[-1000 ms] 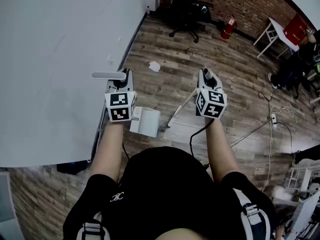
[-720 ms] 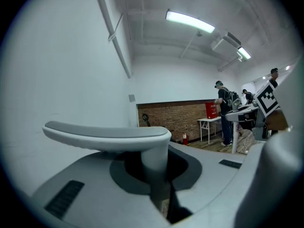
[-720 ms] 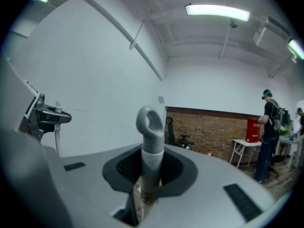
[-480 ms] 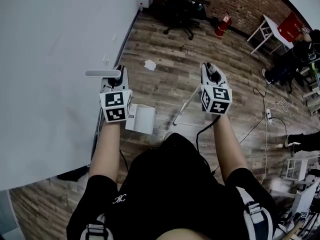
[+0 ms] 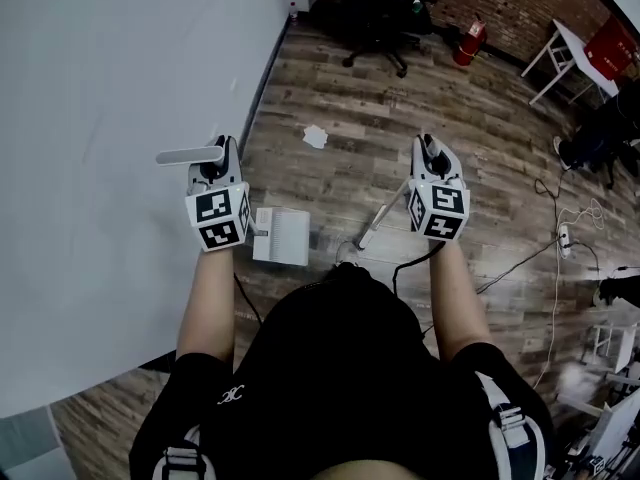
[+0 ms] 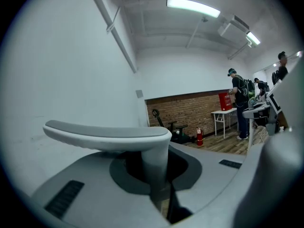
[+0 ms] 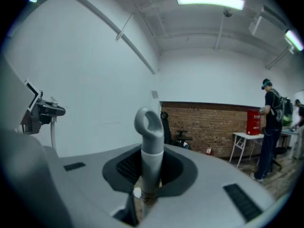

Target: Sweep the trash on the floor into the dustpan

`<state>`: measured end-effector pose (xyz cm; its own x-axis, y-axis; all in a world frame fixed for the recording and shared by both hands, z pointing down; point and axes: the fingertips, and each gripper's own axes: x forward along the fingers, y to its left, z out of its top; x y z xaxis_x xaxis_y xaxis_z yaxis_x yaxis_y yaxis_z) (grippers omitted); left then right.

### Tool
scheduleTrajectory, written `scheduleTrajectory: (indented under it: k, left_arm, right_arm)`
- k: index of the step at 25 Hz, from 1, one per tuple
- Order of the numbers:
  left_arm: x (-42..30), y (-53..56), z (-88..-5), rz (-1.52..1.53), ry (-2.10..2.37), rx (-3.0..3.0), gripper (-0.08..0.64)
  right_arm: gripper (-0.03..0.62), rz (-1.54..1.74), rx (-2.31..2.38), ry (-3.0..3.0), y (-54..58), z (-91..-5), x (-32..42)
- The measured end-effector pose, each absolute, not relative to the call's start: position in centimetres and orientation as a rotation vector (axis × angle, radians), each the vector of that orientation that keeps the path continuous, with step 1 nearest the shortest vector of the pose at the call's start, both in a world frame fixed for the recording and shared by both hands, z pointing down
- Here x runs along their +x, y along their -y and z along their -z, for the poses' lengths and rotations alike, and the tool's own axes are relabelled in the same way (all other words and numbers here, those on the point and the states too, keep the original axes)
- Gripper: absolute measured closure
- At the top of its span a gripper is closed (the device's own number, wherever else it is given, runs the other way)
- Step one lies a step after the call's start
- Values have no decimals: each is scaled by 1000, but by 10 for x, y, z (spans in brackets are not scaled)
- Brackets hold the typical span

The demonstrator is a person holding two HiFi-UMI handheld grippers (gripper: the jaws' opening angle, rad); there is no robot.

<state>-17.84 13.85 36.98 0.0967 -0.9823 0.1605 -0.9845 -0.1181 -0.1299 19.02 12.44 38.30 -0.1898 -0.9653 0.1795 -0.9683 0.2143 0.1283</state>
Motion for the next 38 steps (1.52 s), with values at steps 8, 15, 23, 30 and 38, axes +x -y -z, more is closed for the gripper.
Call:
scheduleTrajectory:
  k: [8,15,23,30,38]
  left_arm:
    - [-155,-47,-361,-332,2210,2227,523]
    - [-150,19,-359,-262,2286,2133,523]
    - [-164,95,-376,-211,2324,2046,523]
    - [-197,169,-421,-204,2285,1950,523]
    - [-222,240,-462,-212,2218,1885,523]
  right_arm:
    - [526,-131,1763,2311,-36,-418,228]
    - [526,-74,1616,2412,32,-414,222]
    - [526,0,1510,2452,110,-409,195]
    - [526,-33,1425,2412,192,-428,161]
    - [526,-114,1371,2321,272,-446,133]
